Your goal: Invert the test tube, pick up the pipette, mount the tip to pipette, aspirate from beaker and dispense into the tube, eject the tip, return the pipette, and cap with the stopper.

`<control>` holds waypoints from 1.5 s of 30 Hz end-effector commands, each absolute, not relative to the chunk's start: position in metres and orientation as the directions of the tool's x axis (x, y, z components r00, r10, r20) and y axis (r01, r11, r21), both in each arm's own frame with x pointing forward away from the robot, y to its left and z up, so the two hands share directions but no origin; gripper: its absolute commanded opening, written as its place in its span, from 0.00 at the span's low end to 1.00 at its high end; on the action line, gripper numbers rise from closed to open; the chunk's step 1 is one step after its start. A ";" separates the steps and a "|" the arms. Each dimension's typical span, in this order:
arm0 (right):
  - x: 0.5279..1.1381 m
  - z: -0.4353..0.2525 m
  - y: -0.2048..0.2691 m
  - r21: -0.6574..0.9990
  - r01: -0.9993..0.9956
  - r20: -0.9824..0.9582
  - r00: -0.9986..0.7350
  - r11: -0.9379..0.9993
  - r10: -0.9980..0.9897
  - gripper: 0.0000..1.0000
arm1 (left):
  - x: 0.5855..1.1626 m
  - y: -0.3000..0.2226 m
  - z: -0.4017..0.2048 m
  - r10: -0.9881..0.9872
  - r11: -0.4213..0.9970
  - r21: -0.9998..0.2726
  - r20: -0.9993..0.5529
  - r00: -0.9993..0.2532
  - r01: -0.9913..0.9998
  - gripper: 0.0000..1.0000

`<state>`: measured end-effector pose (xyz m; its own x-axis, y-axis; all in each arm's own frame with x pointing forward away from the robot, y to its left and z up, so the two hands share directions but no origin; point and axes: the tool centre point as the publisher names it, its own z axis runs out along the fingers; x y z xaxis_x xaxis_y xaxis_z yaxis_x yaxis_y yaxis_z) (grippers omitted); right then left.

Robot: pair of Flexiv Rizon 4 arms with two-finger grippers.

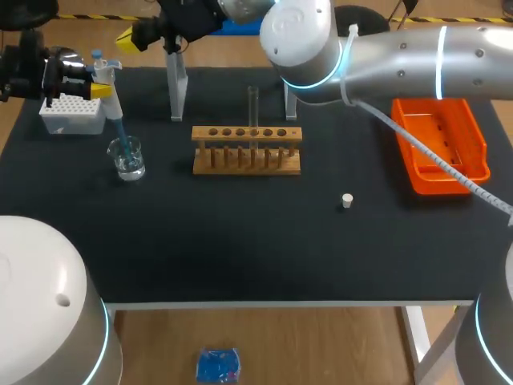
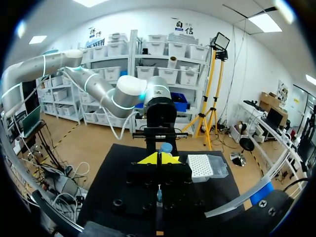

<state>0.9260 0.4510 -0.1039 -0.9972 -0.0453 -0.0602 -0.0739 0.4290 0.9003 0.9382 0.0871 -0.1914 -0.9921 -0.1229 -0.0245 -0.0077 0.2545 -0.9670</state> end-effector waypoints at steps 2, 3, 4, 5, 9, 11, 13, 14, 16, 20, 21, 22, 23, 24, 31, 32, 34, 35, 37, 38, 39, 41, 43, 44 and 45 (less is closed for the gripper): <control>0.928 -0.100 0.463 0.880 -0.058 -0.044 -0.998 0.471 -0.039 0.00 | 0.938 0.087 -0.192 -0.124 0.255 -0.967 -0.026 -0.992 -0.006 0.00; 0.928 -0.100 0.465 0.880 -0.056 -0.045 -0.998 0.472 -0.035 0.00 | 0.938 0.087 -0.192 -0.124 0.255 -0.967 -0.026 -0.992 -0.006 0.00; 0.928 -0.099 0.467 0.881 -0.047 -0.036 -0.999 0.471 -0.032 0.00 | 0.938 0.087 -0.192 -0.124 0.255 -0.967 -0.026 -0.992 -0.006 0.00; 0.928 -0.099 0.469 0.882 -0.044 -0.033 -0.999 0.470 -0.032 0.00 | 0.938 0.087 -0.192 -0.124 0.255 -0.967 -0.026 -0.992 -0.006 0.00; 0.926 -0.099 0.477 0.884 -0.012 -0.007 -1.000 0.468 -0.012 0.00 | 0.938 0.087 -0.192 -0.124 0.255 -0.967 -0.026 -0.992 -0.006 0.00; 0.925 -0.099 0.481 0.885 -0.005 -0.001 -1.000 0.465 -0.010 0.00 | 0.938 0.087 -0.192 -0.124 0.255 -0.967 -0.026 -0.992 -0.006 0.00; 0.925 -0.099 0.484 0.885 0.007 0.009 -1.000 0.465 -0.003 0.00 | 0.938 0.087 -0.192 -0.124 0.255 -0.967 -0.026 -0.992 -0.006 0.00; 0.925 -0.100 0.486 0.885 0.004 0.007 -1.000 0.465 -0.004 0.00 | 0.938 0.087 -0.192 -0.124 0.255 -0.967 -0.026 -0.992 -0.006 0.00; 0.924 -0.101 0.488 0.885 0.011 0.011 -1.000 0.465 0.003 0.00 | 0.938 0.087 -0.192 -0.124 0.255 -0.967 -0.026 -0.992 -0.006 0.00; 0.926 -0.102 0.493 0.885 0.019 0.015 -1.000 0.466 0.011 0.00 | 0.938 0.087 -0.192 -0.124 0.255 -0.967 -0.026 -0.992 -0.006 0.00; 0.927 -0.102 0.494 0.884 0.022 0.016 -1.000 0.466 0.018 0.00 | 0.938 0.087 -0.192 -0.124 0.255 -0.967 -0.026 -0.992 -0.006 0.00; 0.928 -0.102 0.495 0.884 0.023 0.015 -1.000 0.466 0.020 0.00 | 0.938 0.087 -0.192 -0.124 0.255 -0.967 -0.026 -0.992 -0.006 0.00; 0.929 -0.102 0.495 0.885 0.025 0.017 -1.000 0.465 0.021 0.00 | 0.938 0.087 -0.192 -0.124 0.255 -0.967 -0.026 -0.992 -0.006 0.00; 0.929 -0.102 0.496 0.885 0.026 0.018 -1.000 0.465 0.022 0.00 | 0.938 0.087 -0.192 -0.124 0.255 -0.967 -0.026 -0.992 -0.006 0.00; 0.934 -0.105 0.500 0.883 0.031 0.017 -0.999 0.469 0.033 0.00 | 0.938 0.087 -0.192 -0.124 0.255 -0.967 -0.026 -0.992 -0.006 0.00; 0.935 -0.106 0.500 0.883 0.031 0.018 -0.999 0.469 0.033 0.00 | 0.938 0.087 -0.192 -0.124 0.255 -0.967 -0.026 -0.992 -0.006 0.00; 0.935 -0.108 0.499 0.882 0.032 0.018 -0.999 0.471 0.035 0.00 | 0.938 0.087 -0.192 -0.124 0.255 -0.967 -0.026 -0.992 -0.006 0.00; 0.935 -0.108 0.499 0.881 0.032 0.018 -0.999 0.472 0.035 0.00 | 0.938 0.087 -0.192 -0.124 0.255 -0.967 -0.026 -0.992 -0.006 0.00; 0.936 -0.109 0.499 0.880 0.032 0.018 -0.999 0.474 0.034 0.00 | 0.938 0.087 -0.192 -0.124 0.255 -0.967 -0.026 -0.992 -0.006 0.00; 0.936 -0.110 0.500 0.880 0.032 0.018 -0.999 0.474 0.034 0.00 | 0.938 0.087 -0.192 -0.124 0.255 -0.967 -0.026 -0.992 -0.006 0.00; 0.937 -0.110 0.500 0.880 0.032 0.018 -0.999 0.475 0.034 0.00 | 0.938 0.087 -0.192 -0.124 0.255 -0.967 -0.026 -0.992 -0.006 0.00; 0.937 -0.110 0.500 0.879 0.032 0.018 -0.999 0.475 0.034 0.00 | 0.938 0.087 -0.192 -0.124 0.255 -0.967 -0.026 -0.992 -0.006 0.00; 0.937 -0.110 0.500 0.880 0.032 0.017 -0.999 0.475 0.035 0.00 | 0.938 0.087 -0.192 -0.124 0.255 -0.967 -0.026 -0.992 -0.006 0.00; 0.937 -0.112 0.500 0.879 0.032 0.016 -0.999 0.475 0.037 0.00 | 0.938 0.087 -0.192 -0.124 0.255 -0.967 -0.026 -0.992 -0.006 0.00; 0.936 -0.113 0.499 0.879 0.032 0.016 -0.999 0.476 0.037 0.00 | 0.938 0.087 -0.192 -0.124 0.255 -0.967 -0.026 -0.992 -0.006 0.00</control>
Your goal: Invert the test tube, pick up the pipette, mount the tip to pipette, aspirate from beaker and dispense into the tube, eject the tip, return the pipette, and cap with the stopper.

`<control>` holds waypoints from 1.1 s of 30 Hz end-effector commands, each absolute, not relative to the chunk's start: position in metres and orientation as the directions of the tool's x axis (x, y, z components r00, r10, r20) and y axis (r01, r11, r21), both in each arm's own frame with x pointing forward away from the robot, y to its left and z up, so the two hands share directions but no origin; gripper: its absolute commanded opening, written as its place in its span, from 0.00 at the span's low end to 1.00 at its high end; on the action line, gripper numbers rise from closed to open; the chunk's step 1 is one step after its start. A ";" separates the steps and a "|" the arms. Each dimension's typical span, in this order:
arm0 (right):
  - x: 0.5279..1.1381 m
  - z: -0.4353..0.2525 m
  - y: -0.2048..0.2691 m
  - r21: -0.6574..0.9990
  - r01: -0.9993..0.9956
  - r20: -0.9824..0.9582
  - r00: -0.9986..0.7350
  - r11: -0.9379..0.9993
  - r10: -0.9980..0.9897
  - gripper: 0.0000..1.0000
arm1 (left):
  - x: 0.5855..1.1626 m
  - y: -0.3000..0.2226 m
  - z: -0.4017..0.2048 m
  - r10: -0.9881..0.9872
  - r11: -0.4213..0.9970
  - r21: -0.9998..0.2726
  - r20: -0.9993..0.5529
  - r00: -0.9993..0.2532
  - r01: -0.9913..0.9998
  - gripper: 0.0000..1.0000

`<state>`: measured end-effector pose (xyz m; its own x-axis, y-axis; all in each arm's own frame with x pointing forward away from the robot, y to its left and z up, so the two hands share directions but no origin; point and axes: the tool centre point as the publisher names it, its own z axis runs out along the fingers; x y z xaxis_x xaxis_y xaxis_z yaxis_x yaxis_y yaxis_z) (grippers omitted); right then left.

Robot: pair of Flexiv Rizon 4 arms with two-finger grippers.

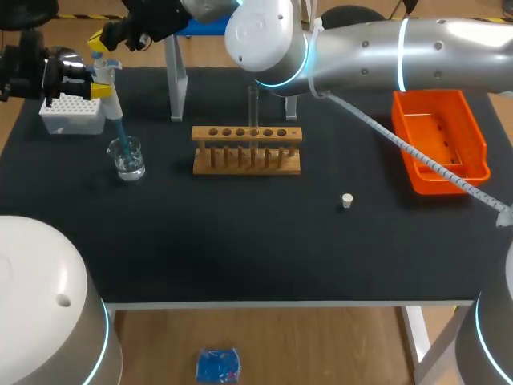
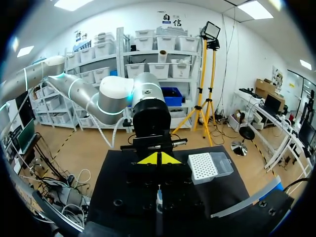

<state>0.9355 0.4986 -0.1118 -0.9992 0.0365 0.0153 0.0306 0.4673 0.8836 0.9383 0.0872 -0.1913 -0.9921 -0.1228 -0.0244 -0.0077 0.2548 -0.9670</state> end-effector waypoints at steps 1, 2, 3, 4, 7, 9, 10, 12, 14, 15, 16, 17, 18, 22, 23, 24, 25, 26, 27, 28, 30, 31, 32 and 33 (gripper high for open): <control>0.938 -0.113 0.500 0.879 0.034 0.016 -0.999 0.476 0.041 0.00 | 0.938 0.087 -0.192 -0.124 0.255 -0.967 -0.026 -0.992 -0.006 0.00; 0.940 -0.112 0.501 0.879 0.035 0.017 -0.999 0.476 0.042 0.00 | 0.938 0.087 -0.192 -0.124 0.255 -0.967 -0.026 -0.992 -0.006 0.00; 0.940 -0.112 0.501 0.879 0.036 0.018 -0.999 0.475 0.043 0.00 | 0.938 0.087 -0.192 -0.124 0.255 -0.967 -0.026 -0.992 -0.006 0.00; 0.941 -0.112 0.502 0.880 0.038 0.019 -0.999 0.474 0.045 0.00 | 0.938 0.087 -0.192 -0.124 0.255 -0.967 -0.026 -0.992 -0.006 0.00; 0.942 -0.114 0.503 0.879 0.042 0.022 -0.999 0.475 0.047 0.00 | 0.938 0.087 -0.192 -0.124 0.255 -0.967 -0.026 -0.992 -0.006 0.00; 0.939 -0.117 0.504 0.877 0.040 0.021 -0.999 0.479 0.045 0.00 | 0.938 0.087 -0.192 -0.124 0.255 -0.967 -0.026 -0.992 -0.006 0.00; 0.936 -0.118 0.503 0.876 0.037 0.019 -0.999 0.481 0.041 0.00 | 0.938 0.087 -0.192 -0.124 0.255 -0.967 -0.026 -0.992 -0.006 0.00; 0.933 -0.120 0.503 0.873 0.034 0.017 -0.999 0.486 0.039 0.00 | 0.938 0.087 -0.192 -0.124 0.255 -0.967 -0.026 -0.992 -0.006 0.00; 0.932 -0.120 0.503 0.872 0.033 0.017 -0.999 0.489 0.037 0.00 | 0.938 0.087 -0.192 -0.124 0.255 -0.967 -0.026 -0.992 -0.006 0.00; 0.932 -0.120 0.503 0.871 0.033 0.018 -0.999 0.489 0.037 0.00 | 0.938 0.087 -0.192 -0.124 0.255 -0.967 -0.026 -0.992 -0.006 0.00; 0.932 -0.120 0.503 0.871 0.033 0.018 -0.999 0.490 0.036 0.00 | 0.938 0.087 -0.192 -0.124 0.255 -0.967 -0.026 -0.992 -0.006 0.00; 0.932 -0.121 0.503 0.871 0.033 0.018 -0.999 0.490 0.036 0.00 | 0.938 0.087 -0.192 -0.124 0.255 -0.967 -0.026 -0.992 -0.006 0.00; 0.931 -0.121 0.503 0.871 0.033 0.018 -0.999 0.490 0.036 0.00 | 0.938 0.087 -0.192 -0.124 0.255 -0.967 -0.026 -0.992 -0.006 0.00; 0.931 -0.121 0.502 0.871 0.034 0.018 -0.999 0.490 0.038 0.00 | 0.938 0.087 -0.192 -0.124 0.255 -0.967 -0.026 -0.992 -0.006 0.00; 0.931 -0.121 0.501 0.871 0.034 0.017 -0.999 0.489 0.039 0.00 | 0.938 0.087 -0.192 -0.124 0.255 -0.967 -0.026 -0.992 -0.006 0.00; 0.931 -0.120 0.501 0.872 0.035 0.018 -0.999 0.489 0.040 0.00 | 0.938 0.087 -0.192 -0.124 0.255 -0.967 -0.026 -0.992 -0.006 0.00; 0.931 -0.120 0.501 0.872 0.035 0.018 -0.999 0.488 0.040 0.00 | 0.938 0.087 -0.192 -0.124 0.255 -0.967 -0.026 -0.992 -0.006 0.00; 0.931 -0.120 0.500 0.872 0.035 0.018 -0.999 0.487 0.041 0.00 | 0.938 0.087 -0.192 -0.124 0.255 -0.967 -0.026 -0.992 -0.006 0.00; 0.932 -0.120 0.500 0.873 0.035 0.017 -0.999 0.487 0.042 0.00 | 0.938 0.087 -0.192 -0.124 0.255 -0.967 -0.026 -0.992 -0.006 0.00; 0.932 -0.120 0.500 0.873 0.036 0.017 -0.999 0.487 0.042 0.00 | 0.938 0.087 -0.192 -0.124 0.255 -0.967 -0.026 -0.992 -0.006 0.00; 0.932 -0.120 0.500 0.872 0.035 0.017 -0.999 0.488 0.042 0.00 | 0.938 0.087 -0.192 -0.124 0.255 -0.967 -0.026 -0.992 -0.006 0.00; 0.932 -0.120 0.500 0.872 0.035 0.017 -0.999 0.488 0.042 0.00 | 0.938 0.087 -0.192 -0.124 0.255 -0.967 -0.026 -0.992 -0.006 0.00; 0.932 -0.120 0.499 0.872 0.035 0.017 -0.999 0.488 0.041 0.00 | 0.938 0.087 -0.192 -0.124 0.255 -0.967 -0.026 -0.992 -0.006 0.00; 0.932 -0.120 0.499 0.872 0.034 0.017 -0.999 0.488 0.040 0.00 | 0.938 0.087 -0.192 -0.124 0.255 -0.967 -0.026 -0.992 -0.006 0.00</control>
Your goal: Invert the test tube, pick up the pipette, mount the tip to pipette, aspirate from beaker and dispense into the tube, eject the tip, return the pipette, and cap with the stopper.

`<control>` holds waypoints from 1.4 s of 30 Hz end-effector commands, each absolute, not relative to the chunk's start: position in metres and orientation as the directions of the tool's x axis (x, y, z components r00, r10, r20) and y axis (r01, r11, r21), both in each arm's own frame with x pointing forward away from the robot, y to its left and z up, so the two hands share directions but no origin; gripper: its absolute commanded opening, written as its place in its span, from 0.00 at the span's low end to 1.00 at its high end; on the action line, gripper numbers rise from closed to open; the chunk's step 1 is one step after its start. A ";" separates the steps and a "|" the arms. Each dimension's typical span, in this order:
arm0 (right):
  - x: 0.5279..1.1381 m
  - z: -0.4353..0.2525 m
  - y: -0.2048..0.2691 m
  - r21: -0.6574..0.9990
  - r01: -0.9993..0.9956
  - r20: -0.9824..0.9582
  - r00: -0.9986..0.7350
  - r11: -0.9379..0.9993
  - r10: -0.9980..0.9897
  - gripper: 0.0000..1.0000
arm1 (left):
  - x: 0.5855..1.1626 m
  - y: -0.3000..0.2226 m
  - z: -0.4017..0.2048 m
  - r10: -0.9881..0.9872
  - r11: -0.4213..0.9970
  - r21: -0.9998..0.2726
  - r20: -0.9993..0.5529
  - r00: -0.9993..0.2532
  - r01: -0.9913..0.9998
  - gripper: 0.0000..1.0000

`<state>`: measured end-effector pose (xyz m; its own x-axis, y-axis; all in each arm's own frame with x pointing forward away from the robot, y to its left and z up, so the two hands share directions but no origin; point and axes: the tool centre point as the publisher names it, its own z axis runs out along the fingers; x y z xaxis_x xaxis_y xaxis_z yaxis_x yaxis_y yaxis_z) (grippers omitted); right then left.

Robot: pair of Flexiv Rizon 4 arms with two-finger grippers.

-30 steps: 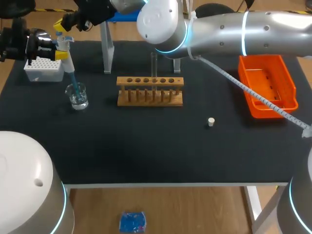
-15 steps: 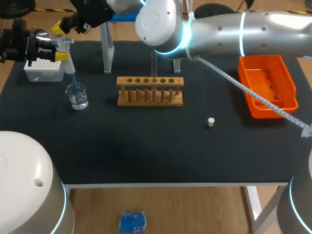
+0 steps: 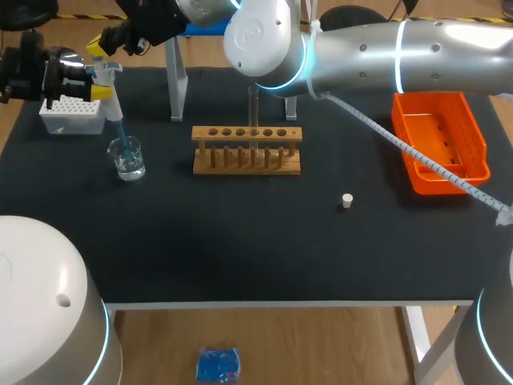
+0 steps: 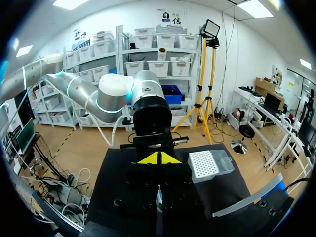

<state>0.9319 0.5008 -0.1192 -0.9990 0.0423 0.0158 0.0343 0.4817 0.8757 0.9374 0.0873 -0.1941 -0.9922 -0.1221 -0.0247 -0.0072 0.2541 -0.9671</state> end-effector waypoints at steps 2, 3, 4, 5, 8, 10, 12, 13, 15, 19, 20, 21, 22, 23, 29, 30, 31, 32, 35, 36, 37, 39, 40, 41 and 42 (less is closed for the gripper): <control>0.931 -0.121 0.498 0.872 0.035 0.018 -0.999 0.488 0.039 0.00 | 0.938 0.087 -0.192 -0.124 0.255 -0.967 -0.026 -0.992 -0.006 0.00; 0.931 -0.122 0.498 0.872 0.035 0.017 -0.999 0.489 0.040 0.00 | 0.938 0.087 -0.192 -0.124 0.255 -0.967 -0.026 -0.992 -0.006 0.00; 0.931 -0.122 0.497 0.871 0.035 0.017 -0.999 0.490 0.041 0.00 | 0.938 0.087 -0.192 -0.124 0.255 -0.967 -0.026 -0.992 -0.006 0.00; 0.931 -0.123 0.497 0.871 0.036 0.018 -0.999 0.490 0.041 0.00 | 0.938 0.087 -0.192 -0.124 0.255 -0.967 -0.026 -0.992 -0.006 0.00; 0.932 -0.124 0.496 0.871 0.038 0.019 -0.999 0.490 0.043 0.00 | 0.938 0.087 -0.192 -0.124 0.255 -0.967 -0.026 -0.992 -0.006 0.00; 0.933 -0.125 0.495 0.870 0.040 0.020 -0.999 0.491 0.045 0.00 | 0.938 0.087 -0.192 -0.124 0.255 -0.967 -0.026 -0.992 -0.006 0.00; 0.933 -0.126 0.494 0.870 0.041 0.022 -0.999 0.492 0.045 0.00 | 0.938 0.087 -0.192 -0.124 0.255 -0.967 -0.026 -0.992 -0.006 0.00; 0.933 -0.126 0.494 0.870 0.042 0.022 -0.999 0.492 0.045 0.00 | 0.938 0.087 -0.192 -0.124 0.255 -0.967 -0.026 -0.992 -0.006 0.00; 0.934 -0.128 0.494 0.869 0.043 0.024 -0.999 0.493 0.046 0.00 | 0.938 0.087 -0.192 -0.124 0.255 -0.967 -0.026 -0.992 -0.006 0.00; 0.933 -0.132 0.495 0.866 0.046 0.028 -0.999 0.497 0.045 0.00 | 0.938 0.087 -0.192 -0.124 0.255 -0.967 -0.026 -0.992 -0.006 0.00; 0.933 -0.133 0.495 0.866 0.047 0.028 -0.999 0.498 0.045 0.00 | 0.938 0.087 -0.192 -0.124 0.255 -0.967 -0.026 -0.992 -0.006 0.00; 0.933 -0.134 0.495 0.865 0.048 0.030 -0.999 0.499 0.045 0.00 | 0.938 0.087 -0.192 -0.124 0.255 -0.967 -0.026 -0.992 -0.006 0.00; 0.933 -0.135 0.495 0.865 0.050 0.031 -0.998 0.500 0.045 0.00 | 0.938 0.087 -0.192 -0.124 0.255 -0.967 -0.026 -0.992 -0.006 0.00; 0.933 -0.136 0.495 0.864 0.051 0.032 -0.998 0.500 0.045 0.00 | 0.938 0.087 -0.192 -0.124 0.255 -0.967 -0.026 -0.992 -0.006 0.00; 0.934 -0.141 0.495 0.861 0.057 0.039 -0.998 0.505 0.045 0.00 | 0.938 0.087 -0.192 -0.124 0.255 -0.967 -0.026 -0.992 -0.006 0.00; 0.934 -0.142 0.495 0.861 0.058 0.041 -0.998 0.506 0.045 0.00 | 0.938 0.087 -0.192 -0.124 0.255 -0.967 -0.026 -0.992 -0.006 0.00; 0.934 -0.143 0.495 0.860 0.059 0.042 -0.998 0.506 0.046 0.00 | 0.938 0.087 -0.192 -0.124 0.255 -0.967 -0.026 -0.992 -0.006 0.00; 0.935 -0.144 0.495 0.859 0.060 0.043 -0.998 0.508 0.046 0.00 | 0.938 0.087 -0.192 -0.124 0.255 -0.967 -0.026 -0.992 -0.006 0.00; 0.935 -0.146 0.496 0.856 0.062 0.045 -0.998 0.513 0.045 0.00 | 0.938 0.087 -0.192 -0.124 0.255 -0.967 -0.026 -0.992 -0.006 0.00; 0.935 -0.147 0.496 0.856 0.062 0.046 -0.998 0.514 0.045 0.00 | 0.938 0.087 -0.192 -0.124 0.255 -0.967 -0.026 -0.992 -0.006 0.00; 0.935 -0.147 0.496 0.855 0.063 0.047 -0.998 0.515 0.045 0.00 | 0.938 0.087 -0.192 -0.124 0.255 -0.967 -0.026 -0.992 -0.006 0.00; 0.934 -0.149 0.496 0.854 0.063 0.047 -0.998 0.516 0.045 0.00 | 0.938 0.087 -0.192 -0.124 0.255 -0.967 -0.026 -0.992 -0.006 0.00; 0.934 -0.149 0.496 0.854 0.063 0.046 -0.998 0.517 0.045 0.00 | 0.938 0.087 -0.192 -0.124 0.255 -0.967 -0.026 -0.992 -0.006 0.00; 0.934 -0.148 0.496 0.854 0.061 0.045 -0.998 0.517 0.044 0.00 | 0.938 0.087 -0.192 -0.124 0.255 -0.967 -0.026 -0.992 -0.006 0.00; 0.933 -0.147 0.496 0.854 0.060 0.044 -0.998 0.516 0.044 0.00 | 0.938 0.087 -0.192 -0.124 0.255 -0.967 -0.026 -0.992 -0.006 0.00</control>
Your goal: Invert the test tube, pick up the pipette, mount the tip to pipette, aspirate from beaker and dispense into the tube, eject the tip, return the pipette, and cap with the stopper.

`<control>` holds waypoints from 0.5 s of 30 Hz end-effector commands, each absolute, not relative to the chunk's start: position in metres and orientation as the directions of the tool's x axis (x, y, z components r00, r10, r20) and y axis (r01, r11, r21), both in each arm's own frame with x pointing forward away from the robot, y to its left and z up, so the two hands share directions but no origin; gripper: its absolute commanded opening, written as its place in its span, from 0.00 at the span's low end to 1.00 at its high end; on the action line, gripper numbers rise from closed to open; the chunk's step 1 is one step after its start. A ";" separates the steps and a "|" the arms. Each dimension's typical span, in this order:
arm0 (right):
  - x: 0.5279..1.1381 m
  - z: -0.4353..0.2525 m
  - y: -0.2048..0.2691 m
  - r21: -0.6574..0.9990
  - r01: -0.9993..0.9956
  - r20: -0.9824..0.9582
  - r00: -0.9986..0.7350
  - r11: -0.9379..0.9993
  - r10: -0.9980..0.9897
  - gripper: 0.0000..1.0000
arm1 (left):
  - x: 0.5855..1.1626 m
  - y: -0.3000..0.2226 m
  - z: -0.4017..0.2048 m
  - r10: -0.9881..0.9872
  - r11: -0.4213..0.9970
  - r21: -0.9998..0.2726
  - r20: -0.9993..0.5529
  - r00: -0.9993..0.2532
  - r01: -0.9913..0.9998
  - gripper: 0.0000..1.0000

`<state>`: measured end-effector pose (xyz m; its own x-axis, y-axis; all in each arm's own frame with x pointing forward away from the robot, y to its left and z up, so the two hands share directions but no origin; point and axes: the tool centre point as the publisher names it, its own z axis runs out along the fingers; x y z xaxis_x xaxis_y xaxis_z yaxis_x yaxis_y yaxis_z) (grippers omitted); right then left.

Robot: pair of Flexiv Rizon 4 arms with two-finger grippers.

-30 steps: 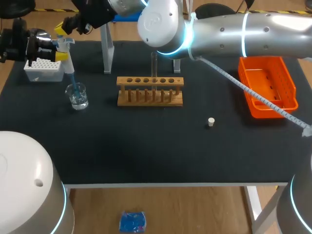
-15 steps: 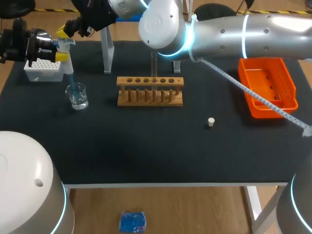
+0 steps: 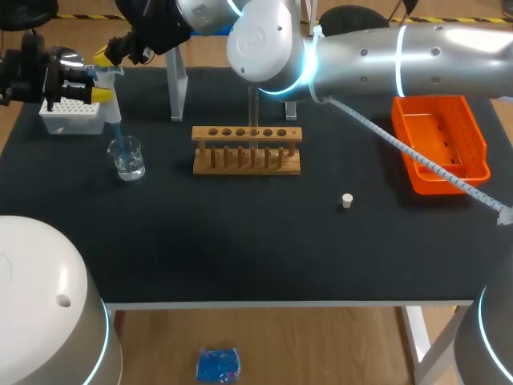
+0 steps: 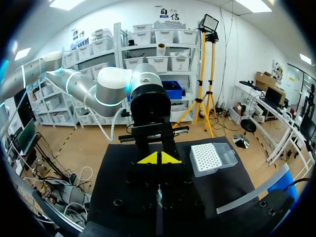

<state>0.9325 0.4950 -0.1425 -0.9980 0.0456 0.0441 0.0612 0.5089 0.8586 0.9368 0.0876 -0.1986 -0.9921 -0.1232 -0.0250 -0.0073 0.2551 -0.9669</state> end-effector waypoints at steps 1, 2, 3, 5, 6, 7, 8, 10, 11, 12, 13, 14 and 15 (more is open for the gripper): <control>0.933 -0.145 0.496 0.855 0.058 0.041 -0.998 0.515 0.044 0.00 | 0.938 0.087 -0.192 -0.124 0.255 -0.967 -0.026 -0.992 -0.006 0.00; 0.933 -0.143 0.496 0.858 0.054 0.037 -0.998 0.511 0.043 0.00 | 0.938 0.087 -0.192 -0.124 0.255 -0.967 -0.026 -0.992 -0.006 0.00; 0.932 -0.140 0.495 0.859 0.051 0.035 -0.999 0.509 0.041 0.00 | 0.938 0.087 -0.192 -0.124 0.255 -0.967 -0.026 -0.992 -0.006 0.00; 0.931 -0.135 0.492 0.863 0.043 0.027 -0.999 0.503 0.039 0.00 | 0.938 0.087 -0.192 -0.124 0.255 -0.967 -0.026 -0.992 -0.006 0.00; 0.929 -0.132 0.490 0.867 0.041 0.023 -0.999 0.497 0.042 0.00 | 0.938 0.087 -0.192 -0.124 0.255 -0.967 -0.026 -0.992 -0.006 0.00; 0.928 -0.129 0.487 0.869 0.037 0.018 -0.999 0.494 0.045 0.13 | 0.938 0.087 -0.192 -0.124 0.255 -0.967 -0.026 -0.992 -0.006 0.00; 0.934 -0.124 0.488 0.871 0.035 0.015 -0.999 0.491 0.045 0.28 | 0.938 0.087 -0.192 -0.124 0.255 -0.967 -0.026 -0.992 -0.006 0.00; 0.937 -0.118 0.485 0.874 0.033 0.008 -0.998 0.484 0.054 0.89 | 0.938 0.087 -0.192 -0.124 0.255 -0.967 -0.026 -0.992 -0.006 0.00; 0.936 -0.116 0.481 0.877 0.032 0.007 -0.998 0.479 0.055 1.00 | 0.938 0.087 -0.192 -0.124 0.255 -0.967 -0.026 -0.992 -0.006 0.00; 0.936 -0.114 0.478 0.879 0.032 0.003 -0.998 0.475 0.061 1.00 | 0.938 0.087 -0.192 -0.124 0.255 -0.967 -0.026 -0.992 -0.006 0.00; 0.936 -0.112 0.475 0.880 0.031 0.000 -0.998 0.474 0.064 1.00 | 0.938 0.087 -0.192 -0.124 0.255 -0.967 -0.026 -0.992 -0.006 0.00; 0.935 -0.110 0.471 0.881 0.030 -0.002 -0.998 0.472 0.068 1.00 | 0.938 0.087 -0.192 -0.124 0.255 -0.967 -0.026 -0.992 -0.006 0.00; 0.935 -0.109 0.468 0.882 0.028 -0.007 -0.997 0.470 0.073 1.00 | 0.938 0.087 -0.192 -0.124 0.255 -0.967 -0.026 -0.992 -0.006 0.00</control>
